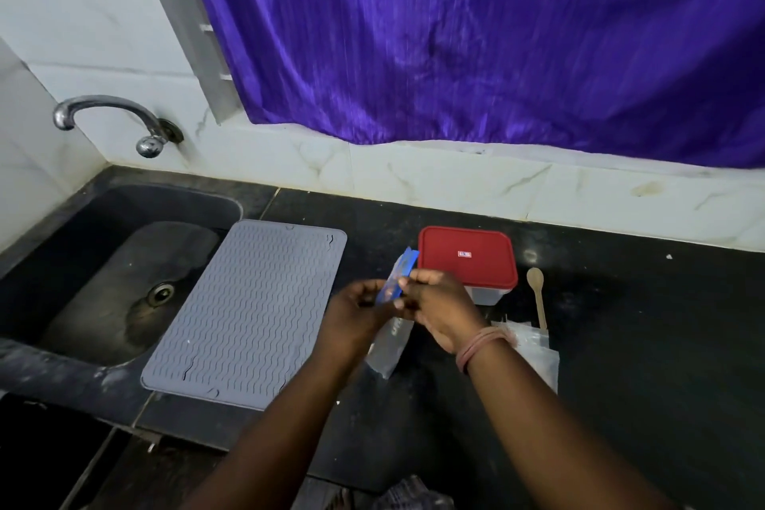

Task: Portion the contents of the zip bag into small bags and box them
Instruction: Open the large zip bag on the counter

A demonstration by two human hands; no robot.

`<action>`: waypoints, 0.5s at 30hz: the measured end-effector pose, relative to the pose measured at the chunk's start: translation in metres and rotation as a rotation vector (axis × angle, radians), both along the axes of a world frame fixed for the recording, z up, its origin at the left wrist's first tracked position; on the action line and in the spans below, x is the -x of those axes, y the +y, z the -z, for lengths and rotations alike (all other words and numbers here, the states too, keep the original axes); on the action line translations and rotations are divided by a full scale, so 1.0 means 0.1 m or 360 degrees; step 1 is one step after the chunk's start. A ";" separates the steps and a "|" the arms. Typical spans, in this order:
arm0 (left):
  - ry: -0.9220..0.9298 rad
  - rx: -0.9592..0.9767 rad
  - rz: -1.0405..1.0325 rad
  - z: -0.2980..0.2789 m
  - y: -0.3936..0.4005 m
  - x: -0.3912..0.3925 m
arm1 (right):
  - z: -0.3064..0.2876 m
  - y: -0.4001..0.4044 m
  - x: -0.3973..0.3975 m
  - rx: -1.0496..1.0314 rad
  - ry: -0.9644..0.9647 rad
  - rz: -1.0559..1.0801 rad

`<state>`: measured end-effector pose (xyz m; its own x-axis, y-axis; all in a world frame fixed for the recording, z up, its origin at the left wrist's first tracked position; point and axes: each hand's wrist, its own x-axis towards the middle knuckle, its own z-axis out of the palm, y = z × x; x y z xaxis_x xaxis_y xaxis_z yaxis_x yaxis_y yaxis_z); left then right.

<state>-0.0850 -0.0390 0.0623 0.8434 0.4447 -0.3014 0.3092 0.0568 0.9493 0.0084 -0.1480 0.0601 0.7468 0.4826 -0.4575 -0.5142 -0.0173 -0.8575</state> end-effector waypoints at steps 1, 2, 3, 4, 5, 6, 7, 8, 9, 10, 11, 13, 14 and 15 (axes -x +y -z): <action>-0.0008 -0.0062 0.0001 0.02 0.03 0.00 | 0.01 -0.02 -0.01 -0.0014 0.0005 -0.0018; -0.0005 -0.0139 0.0014 0.03 0.06 0.00 | 0.02 -0.03 -0.02 -0.0014 -0.0013 -0.0038; -0.0004 -0.0215 0.0026 0.03 0.08 0.00 | 0.01 -0.04 -0.01 -0.0002 -0.0053 -0.0056; -0.0013 -0.0281 0.0041 0.05 0.10 0.00 | 0.01 -0.05 -0.01 0.0018 -0.0104 -0.0067; -0.0029 -0.0315 0.0061 0.05 0.10 0.00 | 0.01 -0.05 -0.02 0.0049 -0.0160 -0.0074; -0.0027 -0.0340 0.0060 0.05 0.10 0.00 | 0.01 -0.06 -0.02 0.0081 -0.0211 -0.0082; -0.0016 -0.0347 0.0032 0.05 0.09 -0.01 | 0.00 -0.07 -0.02 0.0127 -0.0262 -0.0089; 0.0008 -0.0352 -0.0025 0.06 0.11 -0.02 | 0.00 -0.08 -0.04 0.0177 -0.0319 -0.0085; 0.0040 -0.0352 -0.0093 0.07 0.13 -0.02 | 0.00 -0.11 -0.06 0.0231 -0.0386 -0.0072; 0.0069 -0.0350 -0.0165 0.09 0.16 -0.02 | -0.01 -0.14 -0.09 0.0275 -0.0458 -0.0050; 0.0095 -0.0340 -0.0219 0.11 0.20 -0.03 | -0.01 -0.17 -0.11 0.0304 -0.0520 -0.0028; 0.0101 -0.0382 -0.0292 0.12 0.27 -0.07 | -0.01 -0.23 -0.17 0.0335 -0.0598 0.0009; 0.0070 -0.0401 -0.0304 0.10 0.28 -0.08 | -0.02 -0.25 -0.18 0.0337 -0.0619 0.0015; 0.0022 -0.0387 -0.0269 0.06 0.27 -0.12 | -0.03 -0.25 -0.20 0.0322 -0.0604 0.0019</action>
<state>-0.0729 -0.0116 0.0565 0.7477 0.6392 -0.1799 0.3278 -0.1197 0.9371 0.0286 -0.1731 0.0629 0.8853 0.4020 -0.2337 -0.1639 -0.2005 -0.9659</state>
